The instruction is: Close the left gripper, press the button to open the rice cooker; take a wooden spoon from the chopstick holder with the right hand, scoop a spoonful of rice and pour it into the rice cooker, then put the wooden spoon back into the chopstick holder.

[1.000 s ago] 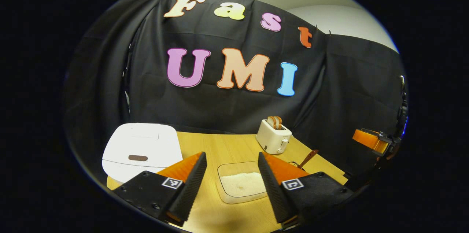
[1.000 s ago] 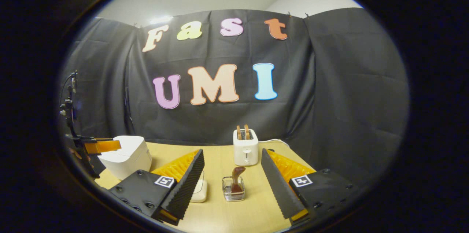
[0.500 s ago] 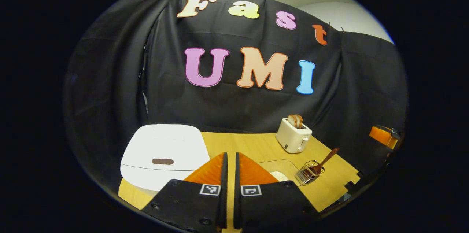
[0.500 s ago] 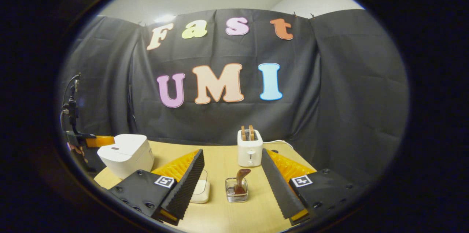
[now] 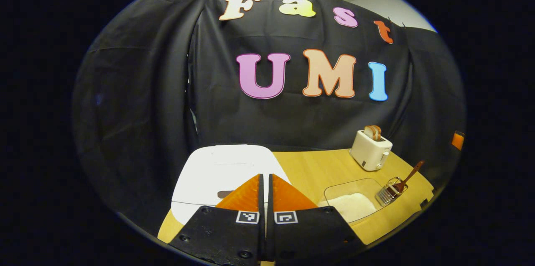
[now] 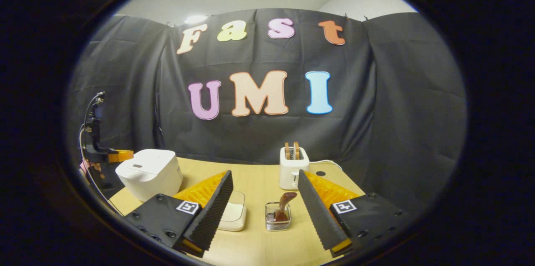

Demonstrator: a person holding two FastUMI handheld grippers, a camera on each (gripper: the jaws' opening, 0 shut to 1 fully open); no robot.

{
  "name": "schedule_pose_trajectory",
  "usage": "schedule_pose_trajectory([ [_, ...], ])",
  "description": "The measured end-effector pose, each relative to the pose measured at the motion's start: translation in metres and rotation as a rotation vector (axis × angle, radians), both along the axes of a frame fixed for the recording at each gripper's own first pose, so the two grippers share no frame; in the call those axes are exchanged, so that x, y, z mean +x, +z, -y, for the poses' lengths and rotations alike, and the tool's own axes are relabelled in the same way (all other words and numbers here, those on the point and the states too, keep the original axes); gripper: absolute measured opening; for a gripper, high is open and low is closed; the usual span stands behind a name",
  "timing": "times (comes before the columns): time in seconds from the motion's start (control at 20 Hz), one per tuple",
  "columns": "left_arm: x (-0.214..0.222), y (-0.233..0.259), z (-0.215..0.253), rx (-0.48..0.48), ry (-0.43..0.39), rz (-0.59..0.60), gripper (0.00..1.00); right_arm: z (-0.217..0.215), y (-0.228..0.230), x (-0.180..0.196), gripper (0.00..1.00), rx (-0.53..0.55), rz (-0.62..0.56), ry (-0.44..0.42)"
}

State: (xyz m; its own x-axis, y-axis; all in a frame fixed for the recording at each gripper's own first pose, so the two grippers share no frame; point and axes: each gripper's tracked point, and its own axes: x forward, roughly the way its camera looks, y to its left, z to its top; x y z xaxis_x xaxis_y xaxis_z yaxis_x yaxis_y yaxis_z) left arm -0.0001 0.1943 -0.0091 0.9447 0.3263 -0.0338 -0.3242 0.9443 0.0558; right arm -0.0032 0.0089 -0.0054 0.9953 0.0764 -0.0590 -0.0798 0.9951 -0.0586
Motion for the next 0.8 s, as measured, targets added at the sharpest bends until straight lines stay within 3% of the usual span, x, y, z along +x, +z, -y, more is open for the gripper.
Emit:
schedule_pose_trajectory([
  [0.35,0.011,-0.031,-0.048,-0.037,0.027,-0.054,0.00,-0.003,0.000,0.001,1.00,-0.034,-0.005,0.029],
  [0.8,0.027,-0.053,-0.058,-0.073,-0.021,-0.087,0.00,-0.004,-0.003,-0.002,1.00,-0.060,-0.027,0.044],
])
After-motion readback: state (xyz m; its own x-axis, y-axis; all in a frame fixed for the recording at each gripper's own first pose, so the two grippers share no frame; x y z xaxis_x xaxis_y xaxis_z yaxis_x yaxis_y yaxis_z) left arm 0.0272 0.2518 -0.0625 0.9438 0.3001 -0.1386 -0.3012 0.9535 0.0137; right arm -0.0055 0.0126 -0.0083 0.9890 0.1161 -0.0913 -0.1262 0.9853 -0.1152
